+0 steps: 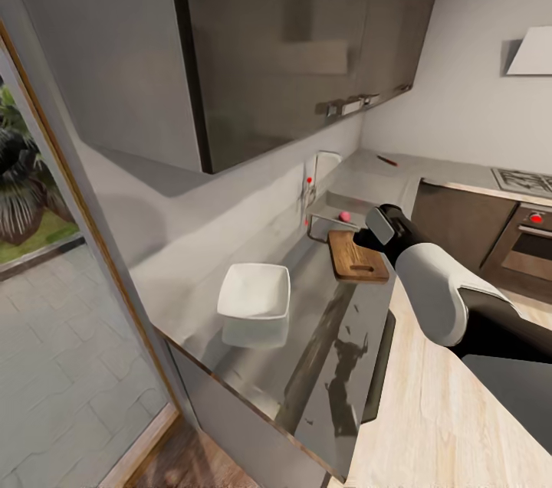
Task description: In the kitchen, take the Vidalia onion out of the sink, dice it on the chopping board with the paring knife, put the diced onion into the bowl on the countertop, then place both the paring knife and the chopping board into the sink.
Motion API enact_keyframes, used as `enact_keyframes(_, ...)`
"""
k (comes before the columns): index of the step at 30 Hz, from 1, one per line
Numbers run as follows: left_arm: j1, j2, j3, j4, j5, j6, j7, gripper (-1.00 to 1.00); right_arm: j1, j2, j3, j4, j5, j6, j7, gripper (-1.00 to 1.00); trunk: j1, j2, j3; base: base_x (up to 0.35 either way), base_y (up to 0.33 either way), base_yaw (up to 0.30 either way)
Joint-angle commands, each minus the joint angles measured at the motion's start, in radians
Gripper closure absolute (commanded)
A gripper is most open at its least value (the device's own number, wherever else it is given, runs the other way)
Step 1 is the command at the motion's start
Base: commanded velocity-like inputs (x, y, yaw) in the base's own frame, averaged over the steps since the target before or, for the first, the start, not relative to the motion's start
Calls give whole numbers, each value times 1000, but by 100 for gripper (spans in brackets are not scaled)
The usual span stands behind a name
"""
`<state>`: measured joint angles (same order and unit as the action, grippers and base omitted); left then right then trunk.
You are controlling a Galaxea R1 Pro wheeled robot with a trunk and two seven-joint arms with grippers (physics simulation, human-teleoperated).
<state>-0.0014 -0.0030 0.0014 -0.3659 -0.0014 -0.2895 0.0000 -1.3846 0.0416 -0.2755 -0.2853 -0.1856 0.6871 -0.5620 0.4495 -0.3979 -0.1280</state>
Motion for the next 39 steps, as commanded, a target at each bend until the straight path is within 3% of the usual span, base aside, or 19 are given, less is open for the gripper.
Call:
enact_keyframes(1,0,0,0,-1,0,-2,0,-100,-1,0,1,-2,-11,2,-9,-100,1,-2,-4,20,0,0)
enact_keyframes(16,0,-2,-3,-1,0,-2,-2,-100,-1,-4,-1,-3,-14,1,-9,-100,1,-2,-28,48,0,0)
enact_keyframes(21,0,-2,-3,-1,0,-2,-2,-100,-1,-20,1,-2,-15,0,-9,-100,1,-2,-36,0,0,0)
enact_keyframes(31,0,-2,-3,-1,0,-2,-2,-100,-1,-29,1,-2,-45,0,-9,-100,1,-2,-52,5,0,0)
enact_keyframes(39,0,-2,-4,0,0,-2,-2,-100,-1,-30,1,-2,-46,0,-9,-100,1,-2,-65,180,0,0)
